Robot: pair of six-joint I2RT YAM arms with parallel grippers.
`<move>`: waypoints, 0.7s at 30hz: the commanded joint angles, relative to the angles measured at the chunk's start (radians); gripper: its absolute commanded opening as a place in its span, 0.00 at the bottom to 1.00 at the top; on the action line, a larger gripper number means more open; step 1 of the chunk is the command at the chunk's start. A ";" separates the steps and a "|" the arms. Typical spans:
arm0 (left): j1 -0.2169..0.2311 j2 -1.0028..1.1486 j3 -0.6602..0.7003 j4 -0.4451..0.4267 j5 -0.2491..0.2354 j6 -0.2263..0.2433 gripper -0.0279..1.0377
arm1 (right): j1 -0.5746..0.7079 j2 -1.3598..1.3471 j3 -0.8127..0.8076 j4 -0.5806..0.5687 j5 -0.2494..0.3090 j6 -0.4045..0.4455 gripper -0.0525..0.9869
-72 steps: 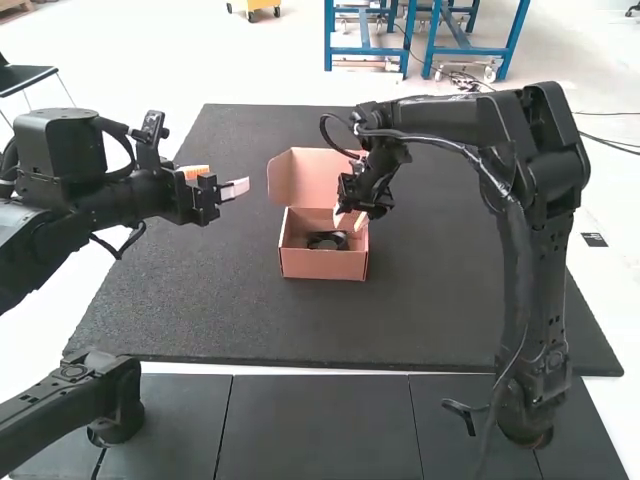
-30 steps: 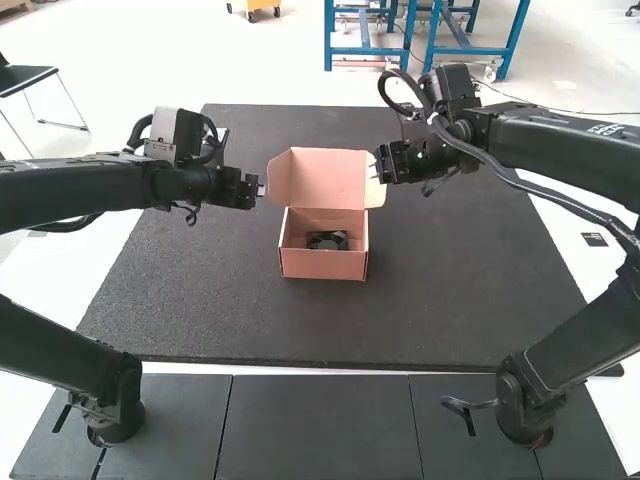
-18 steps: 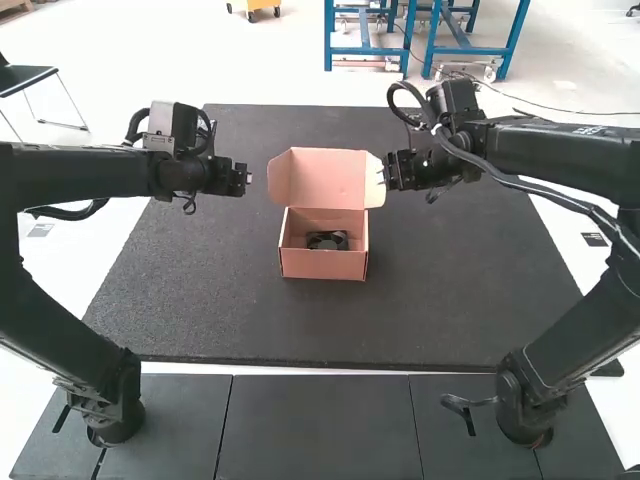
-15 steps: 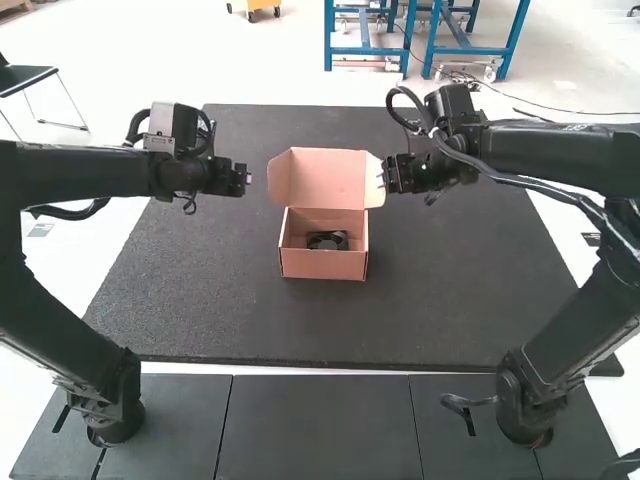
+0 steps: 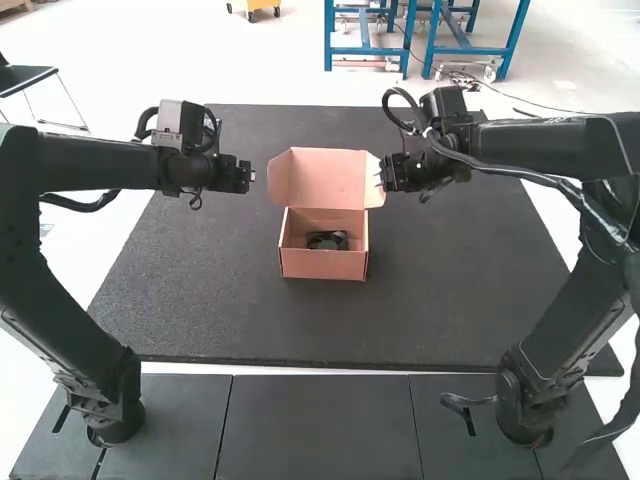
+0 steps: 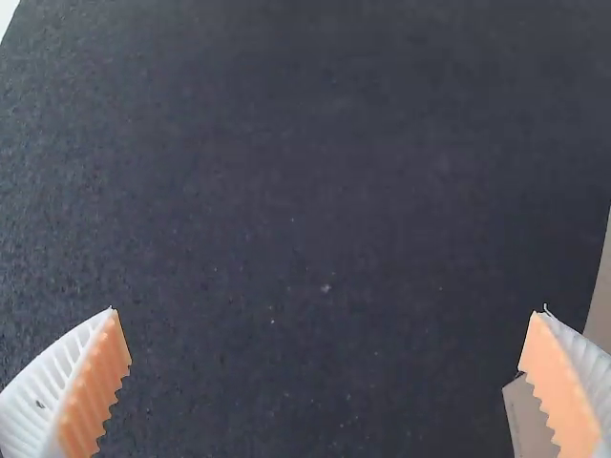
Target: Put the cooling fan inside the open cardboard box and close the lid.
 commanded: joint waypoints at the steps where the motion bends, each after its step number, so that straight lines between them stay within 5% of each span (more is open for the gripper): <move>1: -0.004 0.004 0.036 0.008 -0.006 0.009 0.93 | -0.006 -0.007 0.028 0.003 -0.020 0.004 0.64; 11: -0.008 0.024 0.036 0.014 0.024 0.006 0.93 | -0.006 -0.007 0.040 0.003 -0.020 0.001 0.57; 21: -0.076 0.043 0.051 0.035 0.063 -0.005 0.93 | -0.001 -0.004 0.048 0.000 -0.020 0.001 0.51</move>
